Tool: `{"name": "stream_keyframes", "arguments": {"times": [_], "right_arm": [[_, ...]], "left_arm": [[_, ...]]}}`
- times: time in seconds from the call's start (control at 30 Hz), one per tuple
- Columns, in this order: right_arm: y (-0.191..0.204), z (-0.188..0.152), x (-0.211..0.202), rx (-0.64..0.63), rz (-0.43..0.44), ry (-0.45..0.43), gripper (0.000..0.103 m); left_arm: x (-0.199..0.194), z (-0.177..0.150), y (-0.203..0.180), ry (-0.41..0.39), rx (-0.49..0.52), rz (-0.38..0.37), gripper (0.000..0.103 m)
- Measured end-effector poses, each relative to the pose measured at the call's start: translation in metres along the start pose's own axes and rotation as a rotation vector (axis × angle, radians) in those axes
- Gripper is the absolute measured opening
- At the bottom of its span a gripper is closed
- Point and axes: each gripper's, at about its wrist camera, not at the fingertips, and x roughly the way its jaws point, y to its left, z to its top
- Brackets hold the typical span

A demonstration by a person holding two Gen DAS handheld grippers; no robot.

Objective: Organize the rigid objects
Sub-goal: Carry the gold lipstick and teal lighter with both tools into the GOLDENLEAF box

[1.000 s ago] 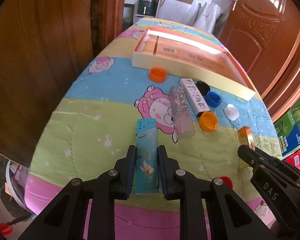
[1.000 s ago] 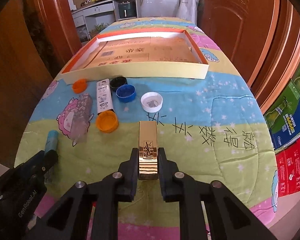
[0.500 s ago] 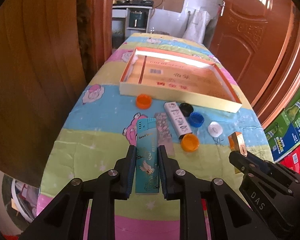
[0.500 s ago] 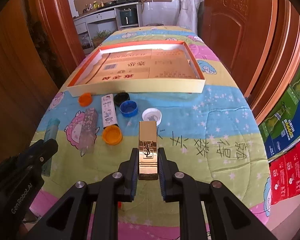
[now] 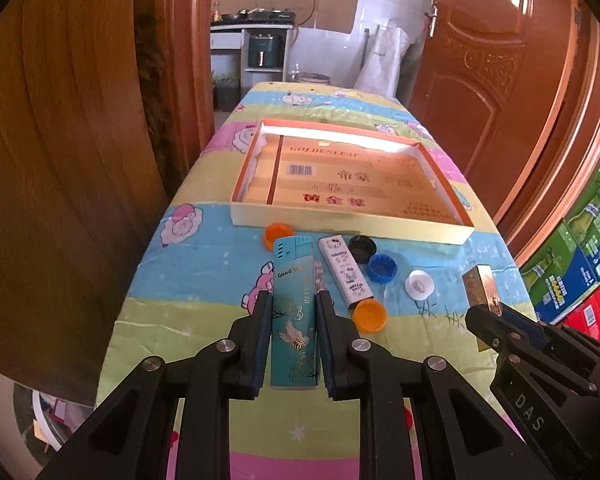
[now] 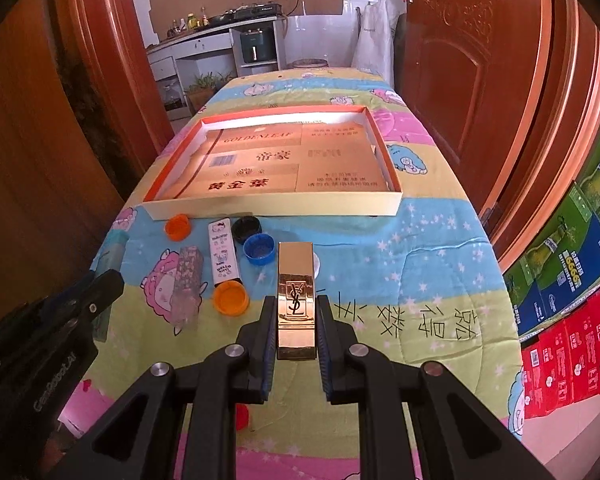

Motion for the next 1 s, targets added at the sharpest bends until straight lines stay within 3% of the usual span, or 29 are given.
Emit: {"name": "stream_keyframes", "arguments": {"times": [1.0], "right_arm": [[0.0,0.04,-0.003,-0.001,0.029,-0.036,0.018]], "left_arm": [[0.007,0.043,-0.016,-0.017,0.039,-0.035,0.022]]}}
